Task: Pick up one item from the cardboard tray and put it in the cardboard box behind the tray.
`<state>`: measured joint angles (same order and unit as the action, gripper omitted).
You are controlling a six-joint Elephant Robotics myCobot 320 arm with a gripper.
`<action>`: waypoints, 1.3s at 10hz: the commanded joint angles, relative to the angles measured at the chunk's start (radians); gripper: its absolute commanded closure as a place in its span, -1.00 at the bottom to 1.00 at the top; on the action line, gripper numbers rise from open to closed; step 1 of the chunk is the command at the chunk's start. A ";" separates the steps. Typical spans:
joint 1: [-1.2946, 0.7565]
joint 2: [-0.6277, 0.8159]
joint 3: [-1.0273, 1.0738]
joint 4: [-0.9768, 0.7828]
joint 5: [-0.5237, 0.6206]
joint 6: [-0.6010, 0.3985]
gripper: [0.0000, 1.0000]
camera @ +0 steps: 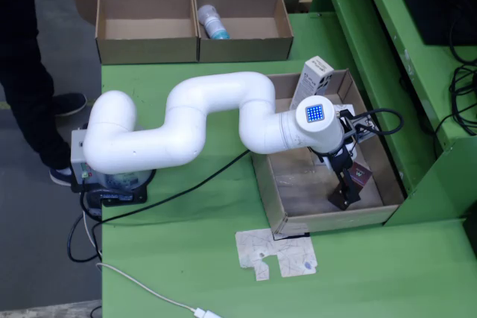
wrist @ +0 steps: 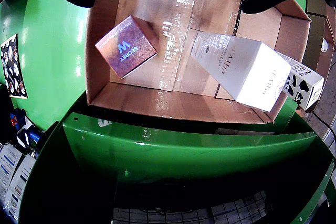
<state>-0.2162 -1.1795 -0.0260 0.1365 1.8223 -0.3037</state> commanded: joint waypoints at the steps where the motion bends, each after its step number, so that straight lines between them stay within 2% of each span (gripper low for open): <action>1: -0.013 0.082 0.026 -0.118 0.090 -0.014 -1.00; 5: -0.005 0.084 0.026 -0.138 0.094 -0.010 -1.00; 13: 0.036 0.020 0.026 0.009 0.061 0.053 -1.00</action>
<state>-0.1901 -1.1688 -0.0260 0.0798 1.8928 -0.2698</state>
